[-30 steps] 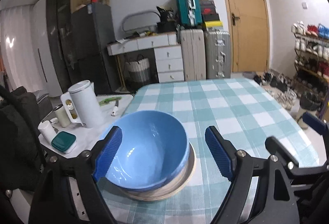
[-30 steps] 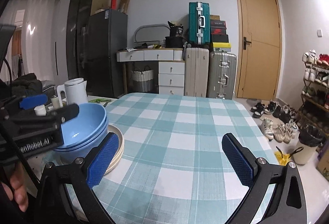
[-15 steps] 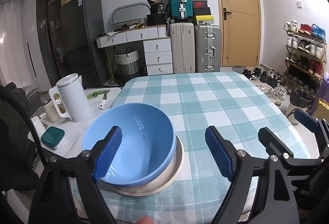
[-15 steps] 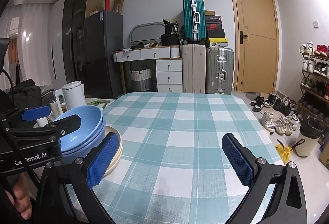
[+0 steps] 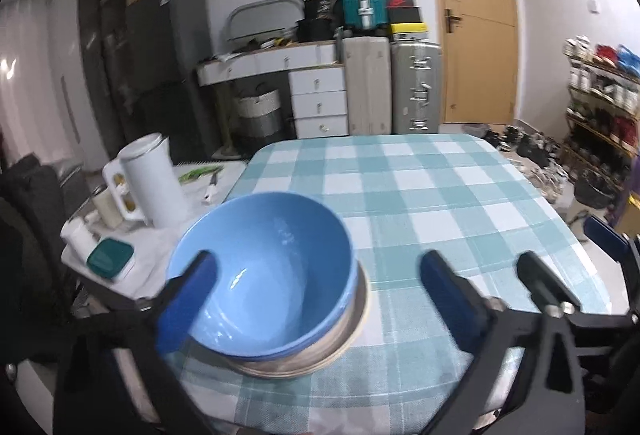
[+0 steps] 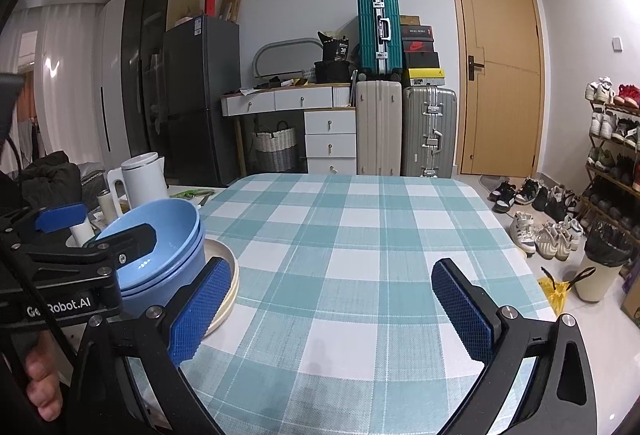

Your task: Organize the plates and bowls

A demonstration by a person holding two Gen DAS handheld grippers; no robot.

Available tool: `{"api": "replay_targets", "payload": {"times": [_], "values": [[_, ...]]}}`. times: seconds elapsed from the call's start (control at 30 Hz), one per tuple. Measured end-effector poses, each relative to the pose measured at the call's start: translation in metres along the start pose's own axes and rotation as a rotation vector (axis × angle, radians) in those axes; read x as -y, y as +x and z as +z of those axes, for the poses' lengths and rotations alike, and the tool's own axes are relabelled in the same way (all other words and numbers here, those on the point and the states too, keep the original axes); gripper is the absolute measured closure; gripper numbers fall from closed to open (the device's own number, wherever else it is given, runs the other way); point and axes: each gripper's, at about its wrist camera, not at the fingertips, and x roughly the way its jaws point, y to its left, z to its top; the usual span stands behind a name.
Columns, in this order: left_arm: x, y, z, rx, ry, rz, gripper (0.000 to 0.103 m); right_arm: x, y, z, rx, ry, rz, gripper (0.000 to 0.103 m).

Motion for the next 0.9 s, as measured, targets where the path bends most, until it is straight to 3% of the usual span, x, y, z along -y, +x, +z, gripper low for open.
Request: {"api": "replay_targets", "payload": {"times": [0.1, 0.4, 0.9], "values": [[-0.0042, 0.0003, -0.0009, -0.003, -0.024, -0.026, 0.0, -0.0003, 0.0015, -0.0013, -0.007, 0.0, -0.001, 0.001], [0.0016, -0.0055, -0.0011, 0.031, 0.01, -0.008, 0.0, -0.0011, 0.0019, -0.0029, -0.001, -0.009, -0.003, 0.001], [-0.0044, -0.0055, -0.0002, 0.039, -0.032, -0.03, 0.0, -0.0006, 0.0018, -0.0025, -0.002, -0.009, -0.003, 0.001]]}}
